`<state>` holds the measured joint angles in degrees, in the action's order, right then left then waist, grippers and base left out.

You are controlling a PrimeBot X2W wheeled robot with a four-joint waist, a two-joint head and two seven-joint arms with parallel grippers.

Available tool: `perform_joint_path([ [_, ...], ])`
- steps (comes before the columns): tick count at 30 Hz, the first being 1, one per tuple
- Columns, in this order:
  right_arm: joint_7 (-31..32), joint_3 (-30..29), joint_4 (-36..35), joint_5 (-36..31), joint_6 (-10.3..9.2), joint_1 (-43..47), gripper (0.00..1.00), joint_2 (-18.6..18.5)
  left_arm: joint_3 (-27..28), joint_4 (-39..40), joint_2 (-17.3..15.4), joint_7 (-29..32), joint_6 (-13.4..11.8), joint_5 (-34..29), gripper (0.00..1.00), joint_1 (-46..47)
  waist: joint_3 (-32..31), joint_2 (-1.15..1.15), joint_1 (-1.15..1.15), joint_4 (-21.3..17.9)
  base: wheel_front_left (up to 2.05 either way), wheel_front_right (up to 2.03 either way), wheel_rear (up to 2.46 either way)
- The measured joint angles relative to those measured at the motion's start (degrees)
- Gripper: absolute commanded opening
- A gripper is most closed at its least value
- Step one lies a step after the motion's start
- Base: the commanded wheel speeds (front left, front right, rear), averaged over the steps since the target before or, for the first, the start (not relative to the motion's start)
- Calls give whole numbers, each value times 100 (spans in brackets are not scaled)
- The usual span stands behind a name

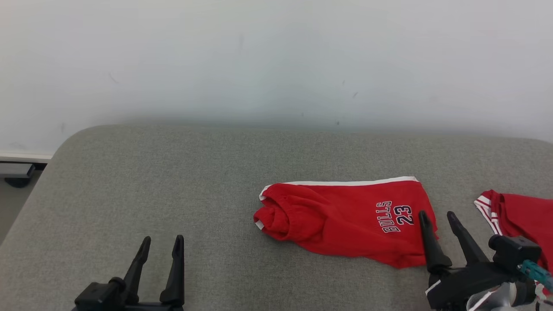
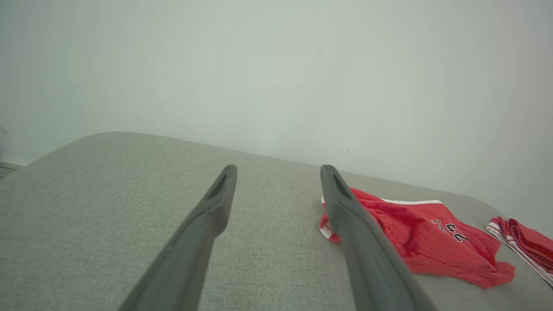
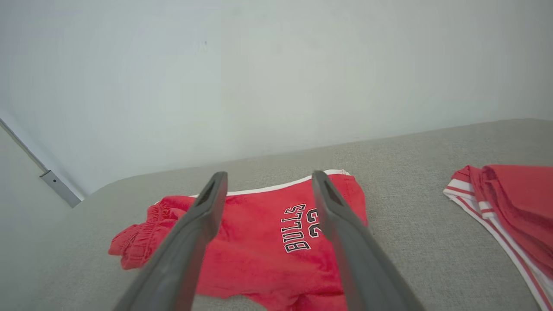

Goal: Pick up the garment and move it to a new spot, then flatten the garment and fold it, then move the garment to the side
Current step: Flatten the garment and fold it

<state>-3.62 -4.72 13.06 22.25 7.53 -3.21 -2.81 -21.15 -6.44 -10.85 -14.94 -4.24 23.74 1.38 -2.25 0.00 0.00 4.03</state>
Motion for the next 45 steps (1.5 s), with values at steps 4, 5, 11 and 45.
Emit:
perform_joint_path([
  [4, -65, 153, -712, 53, 0, 420, 100, 0, 85, -86, 2, 0, -82, 10, 100, 2, -22, 0, 0, -53, 0, 0, 0],
  [5, -102, 193, -812, 53, 0, 494, 100, -1, 102, -119, -2, 0, -89, 16, 100, 2, -26, 0, 0, -65, 0, 0, 0],
  [11, -319, 312, -980, 54, 0, 751, 100, -1, 129, -246, -90, 14, -149, 31, 100, 7, -65, 0, 0, -140, 0, 0, 0],
  [45, -494, 166, -154, -118, 0, 736, 100, -1, 32, -121, -592, 641, -207, 53, 100, -112, -121, 0, 0, -38, 0, 0, 0],
])
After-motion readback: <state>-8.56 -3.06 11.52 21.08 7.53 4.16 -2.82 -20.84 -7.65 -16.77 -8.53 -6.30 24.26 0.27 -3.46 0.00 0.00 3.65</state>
